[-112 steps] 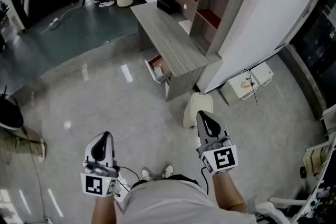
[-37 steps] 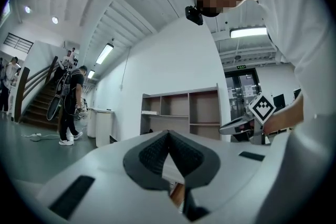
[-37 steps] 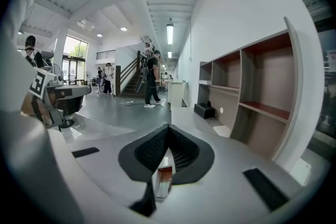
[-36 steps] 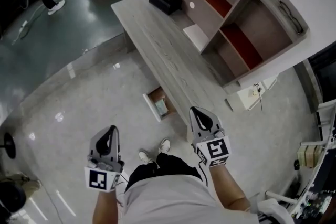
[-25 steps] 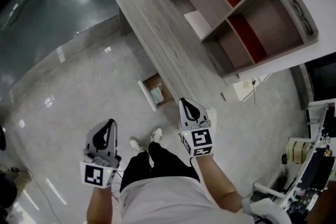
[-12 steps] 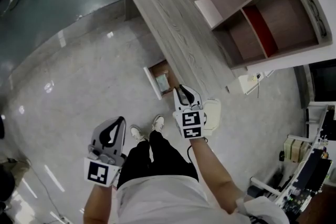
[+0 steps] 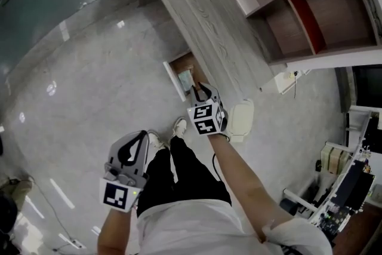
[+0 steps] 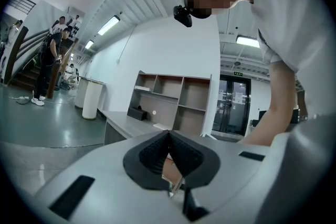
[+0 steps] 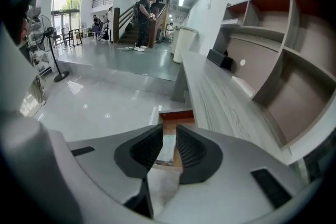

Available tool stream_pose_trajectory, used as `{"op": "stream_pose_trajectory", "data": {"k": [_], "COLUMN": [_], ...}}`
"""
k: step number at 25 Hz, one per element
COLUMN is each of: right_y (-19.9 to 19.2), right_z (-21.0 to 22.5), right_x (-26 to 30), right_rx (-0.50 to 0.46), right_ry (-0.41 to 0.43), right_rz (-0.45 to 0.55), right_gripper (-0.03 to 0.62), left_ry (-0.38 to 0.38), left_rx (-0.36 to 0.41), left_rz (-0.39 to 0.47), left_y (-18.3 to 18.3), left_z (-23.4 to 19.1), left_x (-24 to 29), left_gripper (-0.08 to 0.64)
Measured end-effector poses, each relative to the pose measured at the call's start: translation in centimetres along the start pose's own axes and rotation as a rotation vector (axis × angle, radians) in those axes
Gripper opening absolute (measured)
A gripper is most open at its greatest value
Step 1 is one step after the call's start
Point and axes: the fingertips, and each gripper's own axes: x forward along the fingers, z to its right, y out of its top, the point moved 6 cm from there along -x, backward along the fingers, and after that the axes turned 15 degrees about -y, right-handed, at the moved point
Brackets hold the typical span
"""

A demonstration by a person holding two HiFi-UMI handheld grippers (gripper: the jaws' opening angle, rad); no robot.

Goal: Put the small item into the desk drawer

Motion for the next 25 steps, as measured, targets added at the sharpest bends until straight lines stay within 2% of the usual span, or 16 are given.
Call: {"op": "stream_pose_trajectory", "data": {"k": [3,8,17,25], "right_y": [-1.0,-2.3,-3.9,-4.5], "right_z": [-0.9,-1.6,-2.5,-2.9], "right_x": [2.0,4.5,8.0,11.1], "right_rx": [-0.024,0.016,0.079,0.093], "right_ry": [0.006,0.018,0.021,0.006], "right_rz": [-0.039,-0.101,-0.157,-0.195], "right_gripper": [0.100,0.107,0.120,0.138], "left_ry": [0.009,0.026,0.044,0.084], "left_rx": [-0.003,-0.017,-0.064,-0.087], "left_rz": [0.006,-0.024,-0.035,-0.041], "left_y": [-0.4,-1.3,-3.8,-5.1], "left_z": [-0.6,-1.1,-1.9,-3.3], "left_x": [0.1,-0.4,-0.2,-0.3], "left_gripper": [0.017,0.017,0.017,0.017]}}
